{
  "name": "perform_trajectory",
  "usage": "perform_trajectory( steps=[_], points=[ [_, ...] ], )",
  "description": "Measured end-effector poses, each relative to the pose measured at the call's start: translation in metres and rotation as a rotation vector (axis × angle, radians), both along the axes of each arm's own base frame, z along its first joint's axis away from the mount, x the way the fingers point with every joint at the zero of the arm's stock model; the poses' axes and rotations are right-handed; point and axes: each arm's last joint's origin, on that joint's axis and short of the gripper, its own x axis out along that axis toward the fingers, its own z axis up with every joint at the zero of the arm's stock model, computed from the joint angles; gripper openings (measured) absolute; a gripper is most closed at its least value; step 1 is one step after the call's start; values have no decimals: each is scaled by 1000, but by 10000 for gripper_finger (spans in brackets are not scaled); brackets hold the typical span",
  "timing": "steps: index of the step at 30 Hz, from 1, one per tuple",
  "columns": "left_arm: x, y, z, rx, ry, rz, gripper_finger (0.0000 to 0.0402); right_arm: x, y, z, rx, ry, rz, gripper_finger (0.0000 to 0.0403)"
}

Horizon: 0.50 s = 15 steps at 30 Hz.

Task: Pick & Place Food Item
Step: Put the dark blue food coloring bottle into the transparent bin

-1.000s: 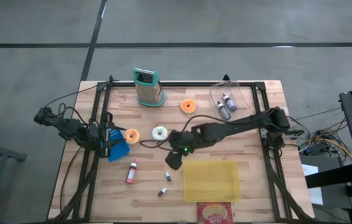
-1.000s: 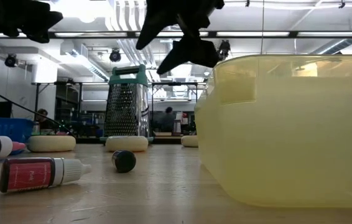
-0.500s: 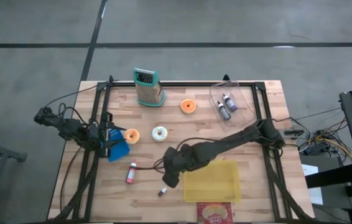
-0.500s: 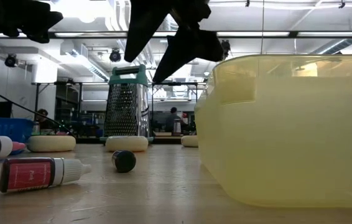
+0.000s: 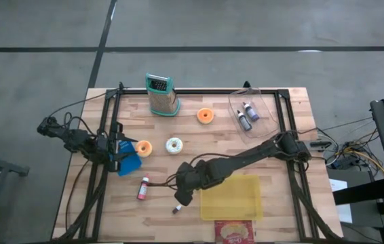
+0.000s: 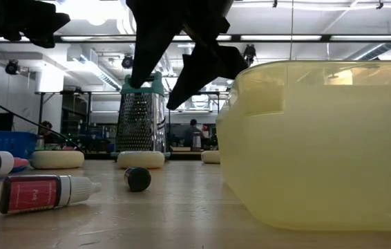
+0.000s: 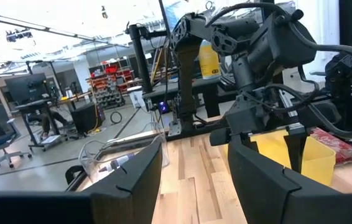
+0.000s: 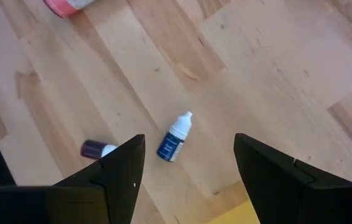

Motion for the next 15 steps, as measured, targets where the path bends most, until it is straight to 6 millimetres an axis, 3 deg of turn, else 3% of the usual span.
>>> perform_trajectory(
  steps=[10, 15],
  points=[
    [0, 0, 0, 0, 0, 0, 188, 8, 5, -36, 64, 78, 11, 242],
    [0, 0, 0, 0, 0, 0, 188, 14, 7, -43, 71, 76, 14, 242]
  ],
)
